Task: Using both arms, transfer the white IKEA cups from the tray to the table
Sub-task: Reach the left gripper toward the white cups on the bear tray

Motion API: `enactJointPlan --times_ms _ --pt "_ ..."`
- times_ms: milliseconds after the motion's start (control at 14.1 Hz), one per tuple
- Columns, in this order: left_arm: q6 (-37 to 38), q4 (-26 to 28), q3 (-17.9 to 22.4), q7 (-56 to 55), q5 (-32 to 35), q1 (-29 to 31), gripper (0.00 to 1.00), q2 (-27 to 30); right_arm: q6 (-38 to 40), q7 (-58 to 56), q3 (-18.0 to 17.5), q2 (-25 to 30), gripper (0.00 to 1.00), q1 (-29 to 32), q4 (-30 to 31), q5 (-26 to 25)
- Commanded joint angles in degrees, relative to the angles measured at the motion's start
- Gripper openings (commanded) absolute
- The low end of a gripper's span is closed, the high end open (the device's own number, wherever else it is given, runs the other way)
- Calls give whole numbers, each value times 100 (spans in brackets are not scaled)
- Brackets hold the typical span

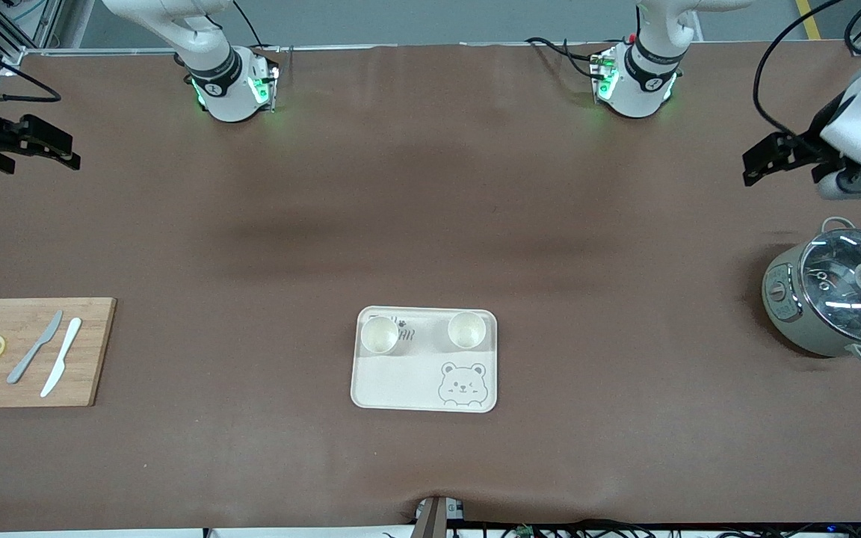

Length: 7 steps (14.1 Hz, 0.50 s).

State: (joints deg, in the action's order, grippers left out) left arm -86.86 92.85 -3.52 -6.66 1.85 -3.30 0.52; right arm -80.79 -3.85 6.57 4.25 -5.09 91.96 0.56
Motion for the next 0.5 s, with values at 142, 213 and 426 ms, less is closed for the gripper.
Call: enactJointPlan --times_ms 142,213,426 --pt "-882 -338 -351 -290 -114 -425 100 -1078 -7 42 -7 -47 100 25 -99 -56" --pt "-1181 -329 -360 -492 -124 -521 100 -1237 1 42 -7 -47 100 34 -108 -56" --pt "-2034 -373 -360 -1693 -141 -1118 100 -1965 1 -10 11 -134 100 69 -257 -30"
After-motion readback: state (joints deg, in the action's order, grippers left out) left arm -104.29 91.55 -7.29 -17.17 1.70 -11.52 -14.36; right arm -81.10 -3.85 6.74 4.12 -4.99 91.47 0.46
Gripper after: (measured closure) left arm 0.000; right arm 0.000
